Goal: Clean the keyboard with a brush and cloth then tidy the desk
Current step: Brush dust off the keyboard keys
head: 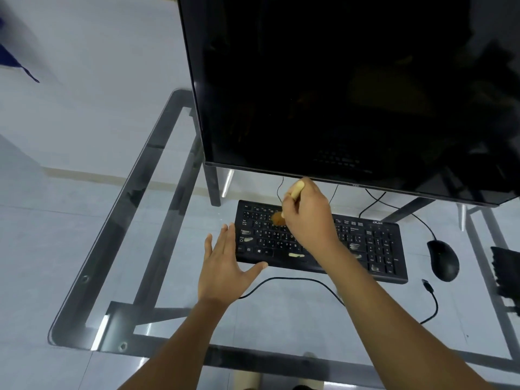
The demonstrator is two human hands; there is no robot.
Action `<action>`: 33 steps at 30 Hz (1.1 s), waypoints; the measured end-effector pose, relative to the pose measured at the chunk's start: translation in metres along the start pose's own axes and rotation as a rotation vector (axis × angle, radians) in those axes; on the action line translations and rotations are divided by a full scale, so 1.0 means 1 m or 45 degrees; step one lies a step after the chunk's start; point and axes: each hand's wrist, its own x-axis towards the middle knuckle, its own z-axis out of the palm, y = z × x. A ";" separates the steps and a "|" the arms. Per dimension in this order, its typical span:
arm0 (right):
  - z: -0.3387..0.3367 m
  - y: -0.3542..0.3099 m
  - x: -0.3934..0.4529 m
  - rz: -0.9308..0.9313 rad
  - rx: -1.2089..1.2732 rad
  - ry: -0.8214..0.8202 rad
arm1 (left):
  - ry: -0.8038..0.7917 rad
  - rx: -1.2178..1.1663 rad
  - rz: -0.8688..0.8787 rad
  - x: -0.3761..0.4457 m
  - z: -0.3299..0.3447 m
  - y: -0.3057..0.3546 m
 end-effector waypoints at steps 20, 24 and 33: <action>0.000 0.007 0.015 -0.018 0.175 -0.060 | 0.055 0.020 0.025 0.000 0.000 0.000; 0.015 0.000 0.016 -0.093 0.123 -0.088 | 0.033 0.064 0.018 -0.001 0.001 -0.001; 0.019 -0.010 0.022 -0.014 0.237 -0.033 | 0.019 0.051 0.028 -0.001 0.003 -0.002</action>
